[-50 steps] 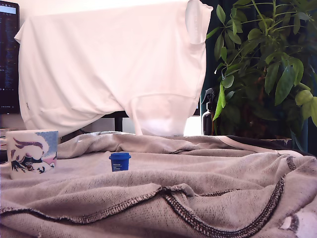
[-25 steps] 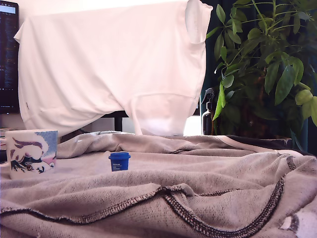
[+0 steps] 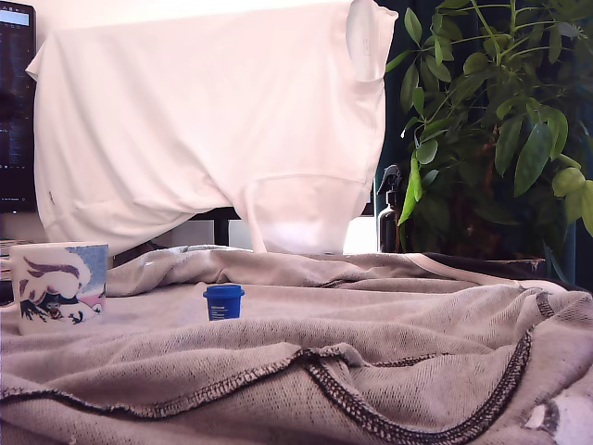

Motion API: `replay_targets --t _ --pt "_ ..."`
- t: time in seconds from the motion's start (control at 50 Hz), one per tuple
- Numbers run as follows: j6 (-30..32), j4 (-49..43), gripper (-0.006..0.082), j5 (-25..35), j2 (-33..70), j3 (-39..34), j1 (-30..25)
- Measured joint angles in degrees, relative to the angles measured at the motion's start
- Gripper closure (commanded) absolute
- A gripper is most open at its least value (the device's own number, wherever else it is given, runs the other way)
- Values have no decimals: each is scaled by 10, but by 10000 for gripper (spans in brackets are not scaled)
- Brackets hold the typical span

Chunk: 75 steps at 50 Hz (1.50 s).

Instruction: Pick the blue coffee capsule and place it inside the blue coffee cup

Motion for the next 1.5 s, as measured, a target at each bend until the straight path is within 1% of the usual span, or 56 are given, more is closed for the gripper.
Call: replay_targets --t 0.14,0.34,0.38,0.4,0.44,0.48,0.52,0.56,0.58,0.6,0.72,0.86,0.98,1.12,1.28,1.5 --pt "15 31 783 -6 56 0 -39" --pt "22 96 783 -27 133 0 -74" --pt "23 112 754 -32 147 0 -80" --pt "23 119 717 -36 155 0 -83" --pt "27 137 587 -43 170 0 -89" --pt "37 151 393 -48 187 0 -95" --pt "47 166 244 -55 200 0 -102" --pt "57 174 139 -66 220 1 -111" --pt "57 174 103 -70 228 2 -115" --pt "58 174 86 -73 238 3 -120" --pt "72 171 84 -101 300 29 -149" --pt "99 174 84 -151 366 88 -182" --pt "104 178 83 -182 427 127 -200" --pt "106 179 83 -220 504 150 -209" --pt "108 213 82 -264 583 169 -210" --pt "108 246 82 -267 675 207 -210"
